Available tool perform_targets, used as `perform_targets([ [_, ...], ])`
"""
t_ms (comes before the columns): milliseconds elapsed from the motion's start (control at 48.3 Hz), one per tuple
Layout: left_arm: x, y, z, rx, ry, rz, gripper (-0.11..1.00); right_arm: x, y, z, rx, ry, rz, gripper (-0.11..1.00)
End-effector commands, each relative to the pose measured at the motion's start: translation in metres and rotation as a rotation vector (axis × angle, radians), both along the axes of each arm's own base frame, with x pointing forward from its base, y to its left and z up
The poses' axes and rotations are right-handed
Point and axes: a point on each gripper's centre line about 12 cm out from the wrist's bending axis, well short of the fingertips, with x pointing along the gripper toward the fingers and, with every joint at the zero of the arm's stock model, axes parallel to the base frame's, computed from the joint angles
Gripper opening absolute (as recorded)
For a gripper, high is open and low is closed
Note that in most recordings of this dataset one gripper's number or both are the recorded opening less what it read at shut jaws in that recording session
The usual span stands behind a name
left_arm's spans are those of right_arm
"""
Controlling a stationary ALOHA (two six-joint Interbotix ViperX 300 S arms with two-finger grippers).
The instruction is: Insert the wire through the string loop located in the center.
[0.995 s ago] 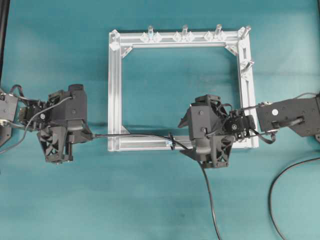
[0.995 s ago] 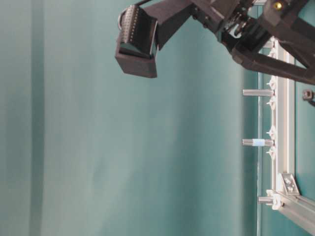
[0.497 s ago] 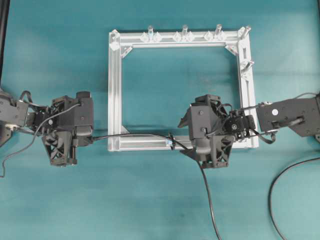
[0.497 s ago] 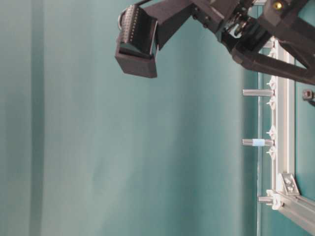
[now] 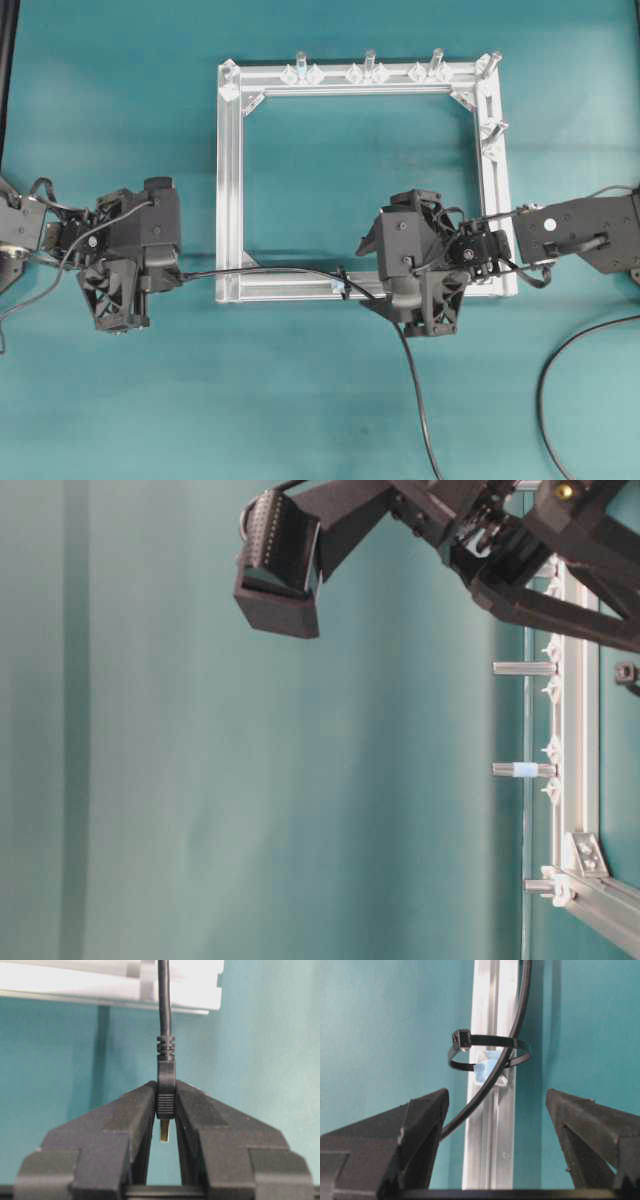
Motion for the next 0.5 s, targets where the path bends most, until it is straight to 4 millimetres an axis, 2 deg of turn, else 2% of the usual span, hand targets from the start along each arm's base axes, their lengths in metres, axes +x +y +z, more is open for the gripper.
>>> perform_targets([
  [0,0.0057,-0.0021,0.009,-0.017,-0.031,0.015,0.14,0.0016,0.0014,0.0125,0.006,-0.036,0.002,0.82],
  [41,0.0074,-0.0024,0.0102,-0.018,-0.034,0.015,0.14,0.0016,0.0014,0.0125,0.006,-0.036,0.002,0.82],
  [83,0.0087,-0.0025,0.011,-0.015,-0.036,0.011,0.21,0.0016,0.0014,0.0125,0.006,-0.036,0.002,0.82],
  [228,0.0125,-0.0035,0.0123,-0.009,-0.036,0.001,0.66,0.0017,0.0008,0.0125,0.006,-0.036,0.001,0.82],
  [290,0.0125,-0.0035,0.0119,-0.009,-0.034,0.001,0.79,0.0016,0.0014,0.0125,0.006,-0.036,0.002,0.82],
  [477,0.0116,-0.0033,0.011,-0.009,-0.031,0.002,0.79,0.0016,0.0014,0.0125,0.006,-0.036,0.002,0.82],
])
